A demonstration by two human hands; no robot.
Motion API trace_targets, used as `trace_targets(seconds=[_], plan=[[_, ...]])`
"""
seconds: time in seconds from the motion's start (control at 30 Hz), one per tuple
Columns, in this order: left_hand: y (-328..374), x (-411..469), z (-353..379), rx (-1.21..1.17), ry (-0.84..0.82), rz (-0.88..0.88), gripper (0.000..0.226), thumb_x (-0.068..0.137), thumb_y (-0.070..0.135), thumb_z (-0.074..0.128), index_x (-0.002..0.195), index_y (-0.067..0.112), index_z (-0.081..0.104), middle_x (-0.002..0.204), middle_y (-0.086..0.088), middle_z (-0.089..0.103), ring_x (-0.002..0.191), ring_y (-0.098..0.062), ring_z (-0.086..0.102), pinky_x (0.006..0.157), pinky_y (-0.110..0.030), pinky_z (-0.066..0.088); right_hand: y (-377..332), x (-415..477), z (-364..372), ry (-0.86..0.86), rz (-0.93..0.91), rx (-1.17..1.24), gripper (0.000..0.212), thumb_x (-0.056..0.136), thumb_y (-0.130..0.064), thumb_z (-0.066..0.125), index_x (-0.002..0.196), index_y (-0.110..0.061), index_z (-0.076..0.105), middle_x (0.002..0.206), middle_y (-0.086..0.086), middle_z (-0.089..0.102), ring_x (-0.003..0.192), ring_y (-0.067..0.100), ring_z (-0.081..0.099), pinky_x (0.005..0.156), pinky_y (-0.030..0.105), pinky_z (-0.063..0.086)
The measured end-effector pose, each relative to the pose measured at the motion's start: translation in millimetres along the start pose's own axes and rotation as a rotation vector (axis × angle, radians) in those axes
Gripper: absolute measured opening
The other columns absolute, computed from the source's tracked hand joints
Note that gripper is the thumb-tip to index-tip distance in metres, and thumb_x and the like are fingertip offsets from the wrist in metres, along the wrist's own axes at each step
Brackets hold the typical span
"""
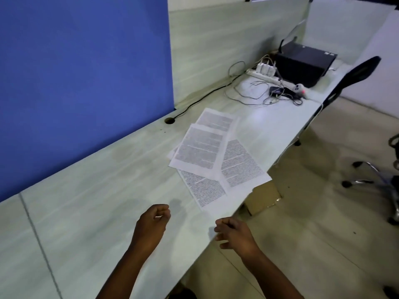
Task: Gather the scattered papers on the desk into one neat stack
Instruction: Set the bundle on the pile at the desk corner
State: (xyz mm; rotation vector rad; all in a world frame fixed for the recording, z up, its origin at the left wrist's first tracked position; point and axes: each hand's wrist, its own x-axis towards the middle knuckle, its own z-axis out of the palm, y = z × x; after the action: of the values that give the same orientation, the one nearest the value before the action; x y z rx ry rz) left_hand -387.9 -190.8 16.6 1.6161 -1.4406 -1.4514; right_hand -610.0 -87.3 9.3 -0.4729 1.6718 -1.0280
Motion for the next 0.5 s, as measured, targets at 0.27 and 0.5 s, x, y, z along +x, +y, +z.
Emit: trace_targets(seconds=[0.27, 0.5], plan=[[34.5, 71.1, 36.8, 0.120, -0.112, 0.052, 0.013, 0.093, 0.022, 0.065, 0.100, 0.033, 0.068, 0.106, 0.011, 0.070, 0.098, -0.015, 0.068, 0.090, -0.039, 0.057, -30.1, 41.0, -26.9, 0.104, -0.040, -0.033, 0.011, 0.094, -0.015, 0.062, 0.098, -0.009, 0.071, 0.093, 0.011, 0.074, 0.073, 0.020, 0.070, 0.066, 0.035, 0.056], [39.0, 117.9, 98.0, 0.526, -0.314, 0.320, 0.046, 0.093, 0.026, 0.064, 0.138, 0.024, 0.053, 0.147, 0.004, 0.049, 0.136, -0.015, 0.046, 0.111, -0.029, 0.038, -42.8, 85.6, -33.6, 0.103, -0.198, -0.378, 0.008, 0.091, -0.017, 0.065, 0.084, -0.017, 0.069, 0.085, -0.002, 0.071, 0.079, 0.010, 0.067, 0.069, 0.026, 0.052]])
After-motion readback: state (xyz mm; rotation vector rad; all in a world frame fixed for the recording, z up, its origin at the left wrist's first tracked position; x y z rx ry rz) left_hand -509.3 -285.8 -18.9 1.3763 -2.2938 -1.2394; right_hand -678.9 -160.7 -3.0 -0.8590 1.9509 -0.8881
